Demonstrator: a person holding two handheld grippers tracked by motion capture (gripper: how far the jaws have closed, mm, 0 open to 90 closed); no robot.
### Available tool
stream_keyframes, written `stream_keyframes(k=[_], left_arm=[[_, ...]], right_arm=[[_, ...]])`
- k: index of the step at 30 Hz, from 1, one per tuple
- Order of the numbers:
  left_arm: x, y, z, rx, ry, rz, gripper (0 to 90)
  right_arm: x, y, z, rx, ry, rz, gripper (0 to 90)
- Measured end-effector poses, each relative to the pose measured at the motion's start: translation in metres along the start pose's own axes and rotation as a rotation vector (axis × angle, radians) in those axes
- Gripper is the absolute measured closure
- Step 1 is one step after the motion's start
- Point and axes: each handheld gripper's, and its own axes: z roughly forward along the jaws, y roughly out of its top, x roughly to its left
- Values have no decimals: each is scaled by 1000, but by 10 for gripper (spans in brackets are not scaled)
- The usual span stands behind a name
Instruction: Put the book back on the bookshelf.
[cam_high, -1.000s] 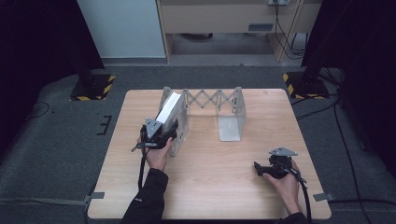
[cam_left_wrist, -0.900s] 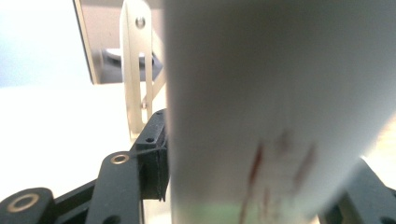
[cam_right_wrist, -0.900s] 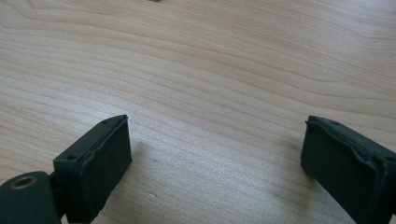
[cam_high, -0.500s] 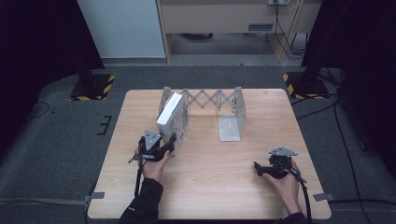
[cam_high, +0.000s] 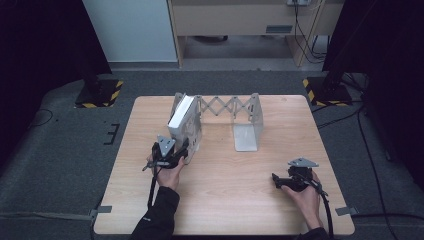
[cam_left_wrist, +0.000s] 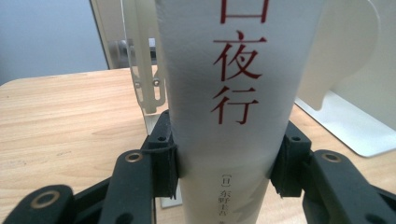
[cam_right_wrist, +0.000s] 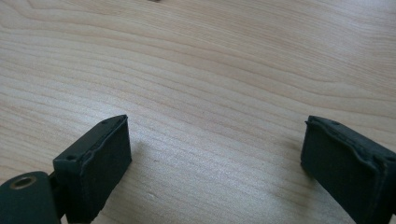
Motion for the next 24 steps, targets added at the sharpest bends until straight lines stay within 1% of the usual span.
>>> stream_keyframes(k=[5,7,12,15,18,21,24], left_arm=[[-1,2,10,-13,15,-12,517],[-2,3,13,-9,20,-14,516],[-3,5,20,-9,12,-12,511],[-1,6,20,-5,-20,-27,497],[0,5,16,-5,-71,-15,443],[1,4,6,7,-98,7,427],[3,3,-2,13,-126,8,410]], right_arm=[[0,0,0,0,0,0,87],[0,0,0,0,0,0,87],[0,0,0,0,0,-1,83],[0,0,0,1,0,2,83],[0,0,0,1,0,1,83],[0,0,0,1,0,1,83],[0,0,0,1,0,1,83]])
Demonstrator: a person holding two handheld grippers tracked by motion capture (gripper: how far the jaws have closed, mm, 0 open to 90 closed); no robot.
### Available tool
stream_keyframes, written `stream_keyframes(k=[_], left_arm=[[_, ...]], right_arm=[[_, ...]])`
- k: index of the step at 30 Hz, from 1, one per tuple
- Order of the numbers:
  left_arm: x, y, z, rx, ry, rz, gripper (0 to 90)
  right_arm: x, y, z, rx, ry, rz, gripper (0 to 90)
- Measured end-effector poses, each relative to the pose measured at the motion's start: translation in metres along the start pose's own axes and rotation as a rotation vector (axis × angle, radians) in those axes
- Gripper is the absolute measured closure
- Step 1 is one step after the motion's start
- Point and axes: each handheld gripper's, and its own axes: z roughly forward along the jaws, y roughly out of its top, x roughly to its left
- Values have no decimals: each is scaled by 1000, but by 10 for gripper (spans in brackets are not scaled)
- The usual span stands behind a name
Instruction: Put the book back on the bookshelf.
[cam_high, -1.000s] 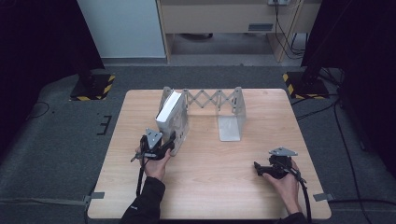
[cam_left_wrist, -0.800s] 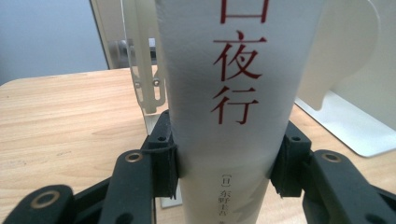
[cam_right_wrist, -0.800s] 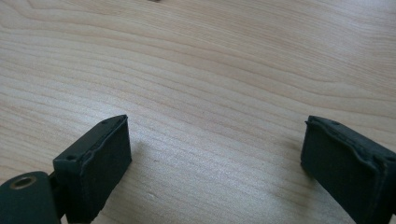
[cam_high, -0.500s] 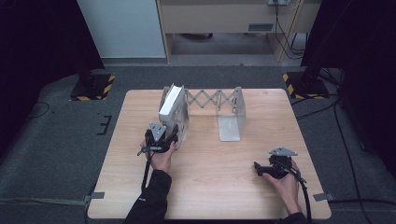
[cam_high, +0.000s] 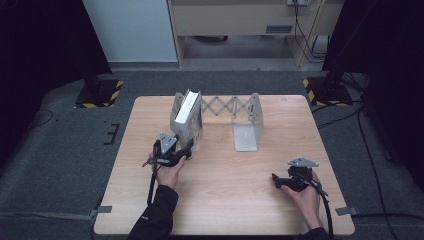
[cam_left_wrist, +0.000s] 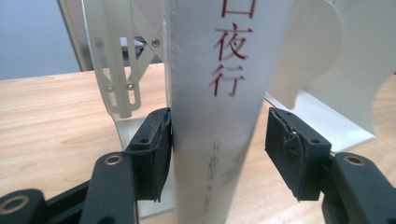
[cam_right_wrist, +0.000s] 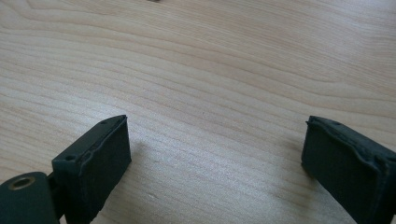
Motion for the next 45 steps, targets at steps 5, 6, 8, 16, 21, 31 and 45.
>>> stream_keyframes(k=[5,6,8,16,21,31,45], left_arm=[[0,-1,-5,12,-35,4,443],[-1,-1,-5,12,-42,2,449],[-2,-1,-5,12,-44,6,466],[-3,1,4,6,-27,-13,476],[-7,2,11,0,-13,-18,468],[-9,8,27,1,6,-26,469],[-11,10,43,-20,19,-50,457]], right_arm=[[0,0,0,0,0,0,83],[0,0,0,0,0,0,83],[0,0,0,0,0,0,82],[0,0,0,0,0,0,82],[0,0,0,0,0,0,83],[0,0,0,0,0,0,83],[0,0,0,0,0,0,83]])
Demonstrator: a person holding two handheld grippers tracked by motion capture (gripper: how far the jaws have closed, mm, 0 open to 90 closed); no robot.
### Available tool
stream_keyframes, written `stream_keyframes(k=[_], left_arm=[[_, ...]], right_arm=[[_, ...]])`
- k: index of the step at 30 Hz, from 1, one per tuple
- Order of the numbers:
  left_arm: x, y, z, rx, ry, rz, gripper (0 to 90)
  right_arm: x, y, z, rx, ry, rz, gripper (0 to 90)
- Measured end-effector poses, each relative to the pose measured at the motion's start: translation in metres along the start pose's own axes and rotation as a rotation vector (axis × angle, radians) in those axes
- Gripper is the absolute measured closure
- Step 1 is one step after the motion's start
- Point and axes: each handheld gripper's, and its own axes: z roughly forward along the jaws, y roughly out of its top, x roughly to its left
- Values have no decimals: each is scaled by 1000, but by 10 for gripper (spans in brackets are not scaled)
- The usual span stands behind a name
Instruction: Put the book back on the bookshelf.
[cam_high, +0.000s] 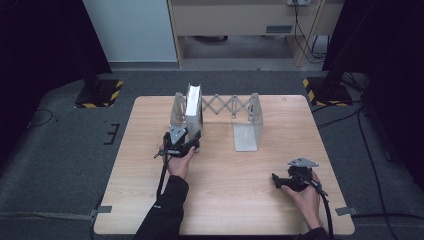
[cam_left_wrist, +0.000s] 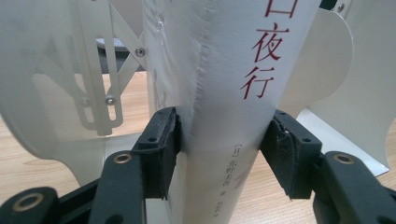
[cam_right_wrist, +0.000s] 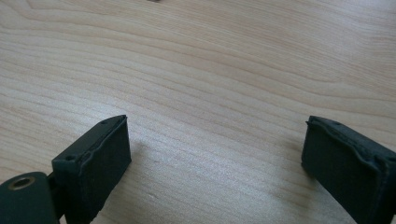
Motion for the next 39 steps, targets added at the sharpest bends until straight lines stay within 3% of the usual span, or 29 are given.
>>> stream_keyframes(k=[8,14,19,23,31,34,37,39], left_arm=[[2,1,-5,12,-23,-1,441],[1,2,-29,63,-73,49,323],[8,-6,-54,95,-128,30,283],[15,-19,-72,131,-144,15,266],[30,-49,-91,263,-135,12,217],[38,-56,-97,269,-107,14,213],[44,-62,-99,292,-111,18,207],[48,-67,-99,316,-98,55,201]], right_arm=[[0,0,0,0,0,0,82],[0,0,0,0,0,0,82],[0,0,0,0,0,1,82],[0,0,0,0,0,1,82],[0,0,0,0,1,1,82],[0,0,0,0,1,0,82],[0,0,0,0,-1,1,82],[0,0,0,0,-2,2,83]])
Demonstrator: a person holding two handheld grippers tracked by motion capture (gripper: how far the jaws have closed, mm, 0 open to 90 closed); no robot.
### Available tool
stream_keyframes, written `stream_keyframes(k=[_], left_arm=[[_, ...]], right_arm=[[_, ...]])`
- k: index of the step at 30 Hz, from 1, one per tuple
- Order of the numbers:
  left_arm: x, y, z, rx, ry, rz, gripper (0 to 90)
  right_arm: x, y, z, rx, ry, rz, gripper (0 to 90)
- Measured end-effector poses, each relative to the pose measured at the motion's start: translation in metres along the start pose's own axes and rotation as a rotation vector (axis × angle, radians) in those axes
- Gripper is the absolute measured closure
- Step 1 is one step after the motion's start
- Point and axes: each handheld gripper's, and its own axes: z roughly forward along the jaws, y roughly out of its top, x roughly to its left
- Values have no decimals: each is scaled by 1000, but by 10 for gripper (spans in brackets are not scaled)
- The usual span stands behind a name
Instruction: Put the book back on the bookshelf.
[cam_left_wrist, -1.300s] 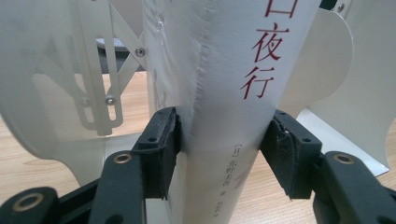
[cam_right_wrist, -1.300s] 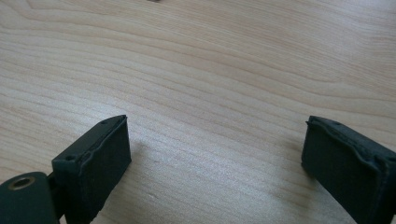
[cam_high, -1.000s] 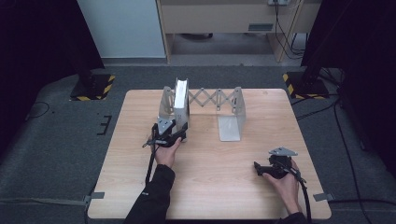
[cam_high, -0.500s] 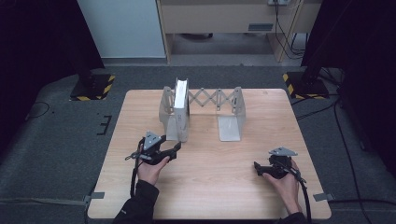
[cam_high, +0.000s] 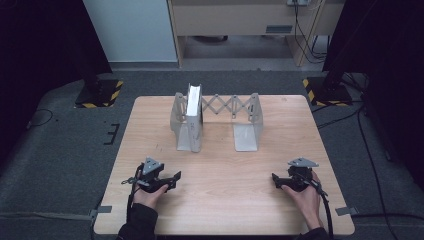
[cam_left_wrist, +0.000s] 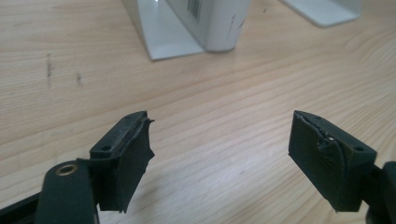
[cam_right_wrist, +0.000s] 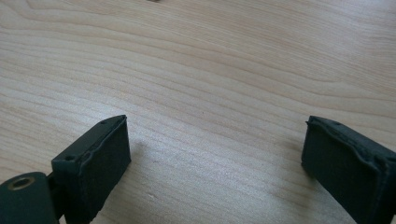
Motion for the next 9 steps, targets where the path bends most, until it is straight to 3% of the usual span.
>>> stream_keyframes(k=[9], left_arm=[[24,-11,-3,60,86,-18,182]], right_arm=[[-7,-3,-7,-15,-30,22,114]])
